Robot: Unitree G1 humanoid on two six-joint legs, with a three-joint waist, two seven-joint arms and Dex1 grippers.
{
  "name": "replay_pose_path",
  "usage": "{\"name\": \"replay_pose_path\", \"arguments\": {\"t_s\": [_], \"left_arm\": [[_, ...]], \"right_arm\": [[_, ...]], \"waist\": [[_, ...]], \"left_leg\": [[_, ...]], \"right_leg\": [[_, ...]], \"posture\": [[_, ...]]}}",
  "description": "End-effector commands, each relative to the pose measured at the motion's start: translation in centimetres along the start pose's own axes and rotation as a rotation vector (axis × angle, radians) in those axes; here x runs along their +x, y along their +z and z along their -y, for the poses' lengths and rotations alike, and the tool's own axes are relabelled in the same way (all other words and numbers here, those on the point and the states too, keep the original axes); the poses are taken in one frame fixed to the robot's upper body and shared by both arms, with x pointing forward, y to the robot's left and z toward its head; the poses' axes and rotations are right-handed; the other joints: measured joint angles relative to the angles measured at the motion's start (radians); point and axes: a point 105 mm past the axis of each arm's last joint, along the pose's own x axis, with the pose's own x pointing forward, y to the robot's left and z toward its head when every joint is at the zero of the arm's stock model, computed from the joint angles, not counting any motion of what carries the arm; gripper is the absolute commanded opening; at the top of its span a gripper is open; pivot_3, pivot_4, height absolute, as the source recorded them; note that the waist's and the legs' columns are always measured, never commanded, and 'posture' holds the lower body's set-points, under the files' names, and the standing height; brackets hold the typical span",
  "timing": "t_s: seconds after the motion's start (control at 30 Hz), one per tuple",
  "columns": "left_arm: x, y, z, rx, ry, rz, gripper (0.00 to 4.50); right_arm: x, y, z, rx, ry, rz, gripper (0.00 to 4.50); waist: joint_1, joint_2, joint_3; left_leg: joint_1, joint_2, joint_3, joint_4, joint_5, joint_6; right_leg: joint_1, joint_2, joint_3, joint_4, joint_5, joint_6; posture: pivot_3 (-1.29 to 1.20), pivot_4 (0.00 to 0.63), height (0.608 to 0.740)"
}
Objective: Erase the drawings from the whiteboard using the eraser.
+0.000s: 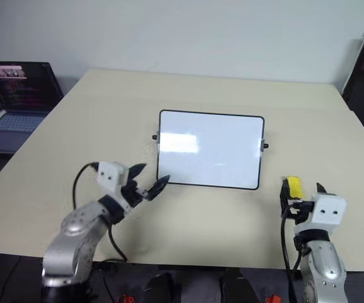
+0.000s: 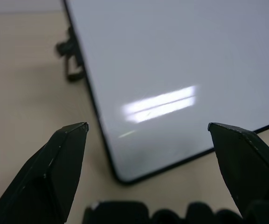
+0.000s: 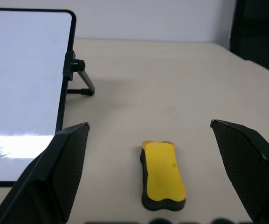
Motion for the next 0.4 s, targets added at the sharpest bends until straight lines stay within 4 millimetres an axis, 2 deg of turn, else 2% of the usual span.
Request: {"name": "replay_pose_path", "arguments": {"t_s": [0.03, 0.1, 0.17, 0.27, 0.4], "left_arm": [[-0.9, 2.1, -2.5, 0.079, 0.147, 0.094, 4.5], [-1.4, 2.4, -3.9, 0.104, 0.23, 0.102, 4.5], [-1.9, 2.2, -4.4, 0.102, 0.278, 0.094, 4.5], [-2.6, 0.4, -4.0, 0.091, 0.271, 0.042, 4.5], [-2.4, -0.3, -3.3, 0.063, 0.25, 0.027, 4.5]], "right_arm": [[-0.7, -0.6, 0.2, -0.003, 0.031, 0.019, 4.47], [-1.3, -1.1, 0.1, -0.019, 0.05, 0.003, 4.47], [-1.7, -0.8, 0.1, -0.013, 0.046, 0.003, 4.47], [-2.3, -0.8, -0.1, -0.013, 0.053, -0.012, 4.47], [-2.3, -0.4, 0.2, -0.009, 0.052, -0.014, 4.47]], "waist": [[0.001, -0.001, 0.0], [0.001, -0.002, 0.0], [0.001, -0.002, -0.001], [-0.002, -0.001, -0.002], [-0.001, -0.002, -0.002]], "left_leg": [[0.0, -0.002, 0.0, 0.0, 0.0, 0.0], [0.0, -0.004, 0.0, 0.0, 0.001, 0.001], [0.0, -0.004, 0.0, 0.0, 0.001, 0.001], [0.0, -0.004, 0.0, 0.0, 0.001, 0.001], [-0.002, -0.004, 0.0, -0.003, 0.0, 0.001]], "right_leg": [[-0.001, -0.002, 0.0, 0.0, 0.0, 0.0], [0.0, -0.003, 0.001, -0.001, 0.0, 0.0], [0.0, -0.004, 0.001, -0.001, 0.0, 0.0], [0.0, -0.004, 0.001, -0.002, -0.001, 0.001], [0.0, -0.004, 0.001, -0.001, -0.002, 0.001]], "posture": [[0.0, 0.15, 0.74], [0.0, 0.15, 0.74], [0.0, 0.15, 0.74], [0.0, 0.15, 0.74], [0.0, 0.15, 0.74]]}}
